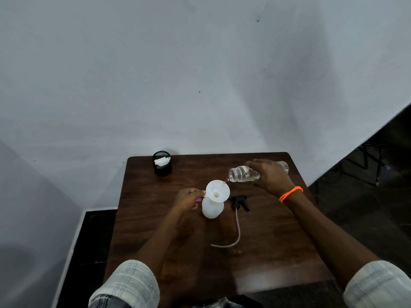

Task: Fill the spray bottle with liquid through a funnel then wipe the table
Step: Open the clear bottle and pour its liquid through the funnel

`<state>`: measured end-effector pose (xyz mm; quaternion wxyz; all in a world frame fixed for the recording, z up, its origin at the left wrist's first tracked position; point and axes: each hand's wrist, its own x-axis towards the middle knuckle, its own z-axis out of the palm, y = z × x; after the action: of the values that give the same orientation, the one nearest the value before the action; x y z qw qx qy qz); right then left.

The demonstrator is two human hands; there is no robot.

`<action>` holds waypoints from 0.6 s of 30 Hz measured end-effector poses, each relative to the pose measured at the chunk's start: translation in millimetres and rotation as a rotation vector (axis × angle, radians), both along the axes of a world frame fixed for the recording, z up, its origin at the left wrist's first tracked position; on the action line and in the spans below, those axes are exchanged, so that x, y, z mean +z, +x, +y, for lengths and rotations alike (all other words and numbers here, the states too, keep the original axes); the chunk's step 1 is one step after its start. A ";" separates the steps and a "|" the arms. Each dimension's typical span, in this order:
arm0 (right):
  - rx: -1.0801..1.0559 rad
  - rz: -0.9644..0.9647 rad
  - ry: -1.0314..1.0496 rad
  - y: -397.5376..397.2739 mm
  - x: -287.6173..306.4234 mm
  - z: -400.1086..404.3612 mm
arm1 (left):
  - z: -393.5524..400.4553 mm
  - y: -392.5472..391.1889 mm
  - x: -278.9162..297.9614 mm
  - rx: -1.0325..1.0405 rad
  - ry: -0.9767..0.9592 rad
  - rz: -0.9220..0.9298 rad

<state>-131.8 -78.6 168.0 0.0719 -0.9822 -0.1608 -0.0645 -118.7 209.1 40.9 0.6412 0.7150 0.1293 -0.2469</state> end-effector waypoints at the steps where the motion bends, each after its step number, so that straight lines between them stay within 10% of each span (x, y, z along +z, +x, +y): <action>1: 0.002 0.003 -0.005 0.2 0.0 0.0 | 0.2 0.0 -0.1 0.001 0.003 0.001; 18: 0.021 -0.012 -0.013 2.0 3.0 -1.4 | -0.1 2.1 4.2 -0.008 -0.022 0.008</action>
<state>-129.8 -80.0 171.0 0.0650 -0.9805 -0.1720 -0.0687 -116.6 209.0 45.1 0.6476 0.7073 0.1263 -0.2539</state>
